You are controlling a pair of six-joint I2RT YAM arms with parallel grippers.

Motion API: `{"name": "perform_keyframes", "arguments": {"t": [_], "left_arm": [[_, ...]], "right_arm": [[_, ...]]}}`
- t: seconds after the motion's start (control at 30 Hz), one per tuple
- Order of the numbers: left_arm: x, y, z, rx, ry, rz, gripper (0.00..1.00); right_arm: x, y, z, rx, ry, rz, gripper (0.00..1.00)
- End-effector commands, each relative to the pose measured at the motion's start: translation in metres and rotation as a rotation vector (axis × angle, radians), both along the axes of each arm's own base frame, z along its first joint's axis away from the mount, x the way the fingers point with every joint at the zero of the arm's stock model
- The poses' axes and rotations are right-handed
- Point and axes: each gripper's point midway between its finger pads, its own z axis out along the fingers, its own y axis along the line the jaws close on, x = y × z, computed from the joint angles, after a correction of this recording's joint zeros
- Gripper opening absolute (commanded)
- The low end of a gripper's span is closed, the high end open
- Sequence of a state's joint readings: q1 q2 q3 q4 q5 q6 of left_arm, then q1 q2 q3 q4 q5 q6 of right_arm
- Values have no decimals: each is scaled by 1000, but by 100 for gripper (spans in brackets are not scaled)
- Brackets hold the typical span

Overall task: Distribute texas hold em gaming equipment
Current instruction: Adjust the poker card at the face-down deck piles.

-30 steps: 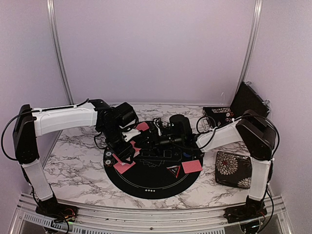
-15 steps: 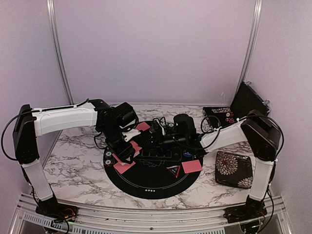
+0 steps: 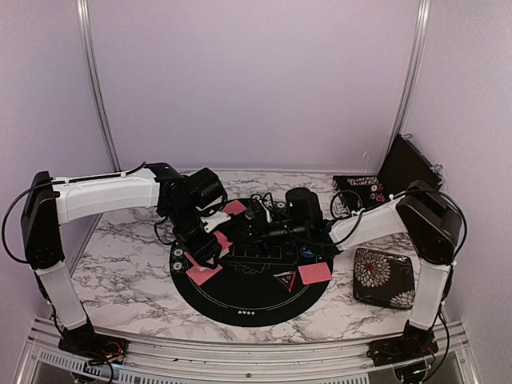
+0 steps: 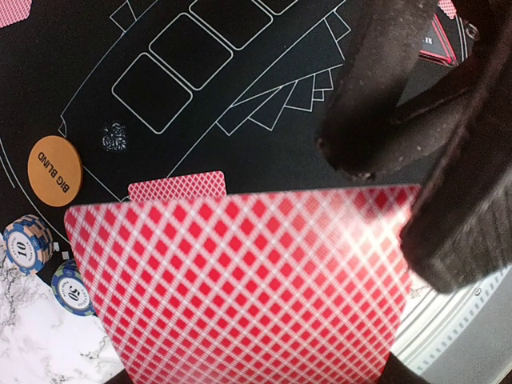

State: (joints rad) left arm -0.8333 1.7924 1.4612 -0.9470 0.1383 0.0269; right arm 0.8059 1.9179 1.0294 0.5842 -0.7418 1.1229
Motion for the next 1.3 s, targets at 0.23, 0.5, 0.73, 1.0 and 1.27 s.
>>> {"name": "perform_keyframes", "arguments": {"t": [0.23,0.5,0.73,1.0,1.27], "left_arm": [[-3,3,7,-7,-7,-13,55],[-4,3,5,-6,-2,-12,55],[-5,2,4,-8,2,-14,55],[-5,2,5,-9,1,-14,55],[-4,2,5,-7,-1,-14,55]], "right_arm": [[-10,5,14,34,-19,22,24],[-13,5,13,34,-15,24,20],[-12,6,15,38,-18,22,18],[-9,9,18,41,-23,23,17],[-8,11,22,47,-29,25,12]]}}
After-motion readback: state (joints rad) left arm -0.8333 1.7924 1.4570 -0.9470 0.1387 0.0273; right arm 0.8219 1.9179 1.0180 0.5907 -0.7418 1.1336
